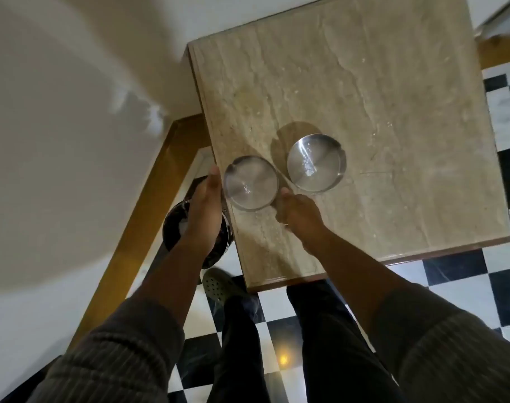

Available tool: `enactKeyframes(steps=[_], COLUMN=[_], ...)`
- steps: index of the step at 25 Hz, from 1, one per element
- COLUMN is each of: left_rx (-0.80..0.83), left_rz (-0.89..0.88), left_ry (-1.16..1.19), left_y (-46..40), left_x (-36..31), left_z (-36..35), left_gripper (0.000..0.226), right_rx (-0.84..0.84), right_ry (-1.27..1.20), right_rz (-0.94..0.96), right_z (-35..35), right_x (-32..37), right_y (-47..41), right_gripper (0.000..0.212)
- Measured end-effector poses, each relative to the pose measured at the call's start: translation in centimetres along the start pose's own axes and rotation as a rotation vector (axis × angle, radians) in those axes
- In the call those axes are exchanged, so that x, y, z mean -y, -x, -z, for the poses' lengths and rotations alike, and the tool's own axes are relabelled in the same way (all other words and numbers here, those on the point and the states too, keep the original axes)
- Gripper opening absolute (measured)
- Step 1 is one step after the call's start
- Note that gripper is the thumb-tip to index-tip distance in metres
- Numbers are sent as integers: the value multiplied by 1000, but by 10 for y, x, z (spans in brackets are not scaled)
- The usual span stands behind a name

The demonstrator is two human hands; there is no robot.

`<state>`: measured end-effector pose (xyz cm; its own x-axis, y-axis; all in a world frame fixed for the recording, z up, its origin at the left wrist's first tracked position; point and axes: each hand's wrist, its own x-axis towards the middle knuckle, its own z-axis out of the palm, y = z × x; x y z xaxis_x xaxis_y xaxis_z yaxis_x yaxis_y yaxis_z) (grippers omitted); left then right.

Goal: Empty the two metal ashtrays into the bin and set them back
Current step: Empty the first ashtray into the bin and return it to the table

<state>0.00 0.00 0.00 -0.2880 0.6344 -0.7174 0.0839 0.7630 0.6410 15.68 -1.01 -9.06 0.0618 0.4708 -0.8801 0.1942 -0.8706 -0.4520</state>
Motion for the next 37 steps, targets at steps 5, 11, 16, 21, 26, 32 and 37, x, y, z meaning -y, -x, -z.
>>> enactKeyframes(steps=[5,11,16,21,26,32,37], left_rx=[29,5,-42,-149,-90,217,493], left_rz=[17,85,249,391,466,454,418], left_ry=[25,107,238,351,324,253,31], left_y=[-36,-51,-34,-34,-48,-74,-94], left_x=[6,21,43,80,134,170,173], left_z=[-9,-10,32,89,142,195,210], left_gripper=[97,84,108,105,130,30,45], right_rx=[-156,-193,-24,313,448,503,568], right_ry=[-8,104,35,69,144,416,827], right_rz=[51,52,40,-99,-69,223,706], right_z=[-32,-44,-58,-96,-140,-168,-187], right_x=[0,3,10,9,-8,-28,-26], right_y=[-17,-36,-11,12,14,-11,-22], right_gripper=[43,36,7,34,37,47,53])
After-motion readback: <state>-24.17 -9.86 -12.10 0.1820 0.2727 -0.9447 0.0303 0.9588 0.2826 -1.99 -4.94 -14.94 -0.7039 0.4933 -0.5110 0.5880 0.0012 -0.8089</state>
